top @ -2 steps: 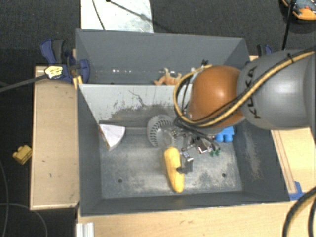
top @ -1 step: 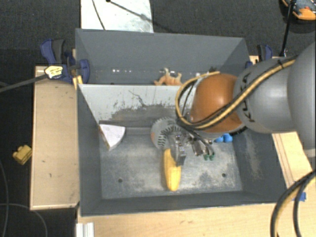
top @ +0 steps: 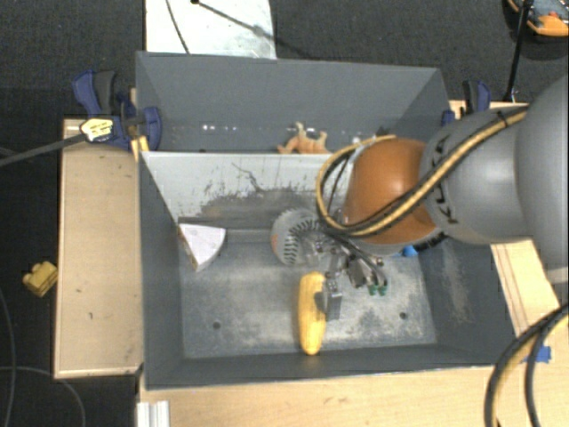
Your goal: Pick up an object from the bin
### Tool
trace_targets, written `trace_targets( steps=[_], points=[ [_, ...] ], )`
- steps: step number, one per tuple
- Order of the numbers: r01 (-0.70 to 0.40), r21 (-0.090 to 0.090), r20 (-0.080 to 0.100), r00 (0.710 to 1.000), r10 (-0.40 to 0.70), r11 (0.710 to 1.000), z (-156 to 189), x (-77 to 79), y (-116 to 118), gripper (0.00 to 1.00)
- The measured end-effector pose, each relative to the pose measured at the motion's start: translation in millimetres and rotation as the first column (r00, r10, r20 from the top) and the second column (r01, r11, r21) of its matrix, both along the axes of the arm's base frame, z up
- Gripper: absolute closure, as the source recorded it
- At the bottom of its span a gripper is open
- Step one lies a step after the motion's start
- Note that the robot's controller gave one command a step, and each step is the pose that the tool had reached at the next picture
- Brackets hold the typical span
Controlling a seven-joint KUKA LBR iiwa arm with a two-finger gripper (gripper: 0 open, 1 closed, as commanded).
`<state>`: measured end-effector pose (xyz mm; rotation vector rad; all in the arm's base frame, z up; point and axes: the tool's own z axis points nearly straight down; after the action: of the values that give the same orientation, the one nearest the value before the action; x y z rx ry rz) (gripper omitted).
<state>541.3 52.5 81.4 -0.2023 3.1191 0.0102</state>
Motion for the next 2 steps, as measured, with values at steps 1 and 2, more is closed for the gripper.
trace_targets(
  steps=[1, 2],
  points=[
    [0.005, 0.002, 0.013, 1.000, -0.005, 1.000, 4.6, 4.4, 0.3, 1.00],
    [0.006, 0.002, 0.013, 1.000, -0.006, 1.000, 4.5, 4.4, 0.3, 1.00]
  ],
)
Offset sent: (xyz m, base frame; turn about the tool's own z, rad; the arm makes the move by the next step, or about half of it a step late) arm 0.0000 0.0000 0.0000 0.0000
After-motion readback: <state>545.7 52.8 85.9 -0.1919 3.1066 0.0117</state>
